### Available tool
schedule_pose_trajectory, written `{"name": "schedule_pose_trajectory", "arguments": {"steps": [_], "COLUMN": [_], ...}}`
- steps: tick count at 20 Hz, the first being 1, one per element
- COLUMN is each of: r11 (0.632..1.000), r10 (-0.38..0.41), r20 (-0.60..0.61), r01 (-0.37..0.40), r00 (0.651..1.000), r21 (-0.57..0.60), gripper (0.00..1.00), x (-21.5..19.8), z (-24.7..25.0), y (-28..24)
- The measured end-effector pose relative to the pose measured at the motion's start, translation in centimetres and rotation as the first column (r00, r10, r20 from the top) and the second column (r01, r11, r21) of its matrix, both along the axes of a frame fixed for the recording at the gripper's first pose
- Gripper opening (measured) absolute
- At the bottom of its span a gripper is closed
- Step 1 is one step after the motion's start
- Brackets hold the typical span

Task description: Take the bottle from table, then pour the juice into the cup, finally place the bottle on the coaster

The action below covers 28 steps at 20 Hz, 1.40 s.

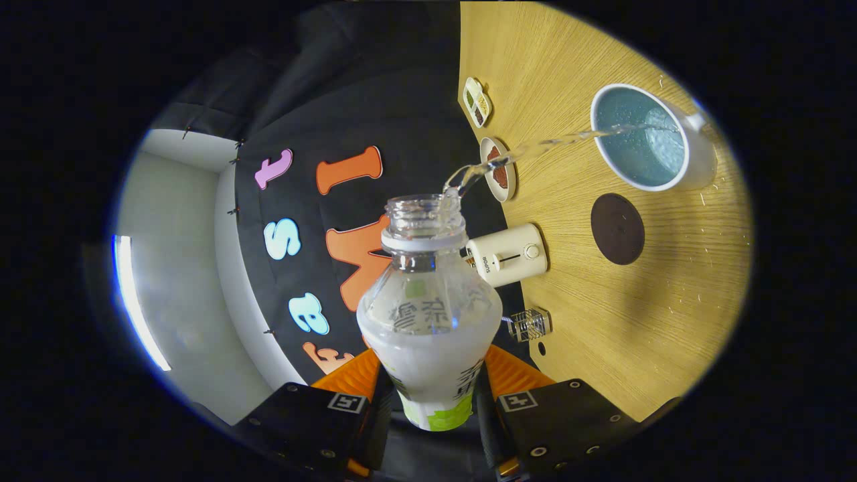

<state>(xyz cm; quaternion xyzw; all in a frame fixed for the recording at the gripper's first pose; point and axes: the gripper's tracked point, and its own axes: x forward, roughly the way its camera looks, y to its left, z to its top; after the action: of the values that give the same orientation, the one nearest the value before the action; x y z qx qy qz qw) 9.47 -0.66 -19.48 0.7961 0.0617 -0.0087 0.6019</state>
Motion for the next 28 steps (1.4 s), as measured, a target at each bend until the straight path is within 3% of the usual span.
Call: {"name": "schedule_pose_trajectory", "arguments": {"steps": [28], "r11": [0.990], "r10": [-0.038], "r20": [0.023], "r01": [0.035], "r00": [0.999], "r21": [0.134], "gripper": [0.57], "x": [-0.3], "z": [1.2], "y": [-1.1]}}
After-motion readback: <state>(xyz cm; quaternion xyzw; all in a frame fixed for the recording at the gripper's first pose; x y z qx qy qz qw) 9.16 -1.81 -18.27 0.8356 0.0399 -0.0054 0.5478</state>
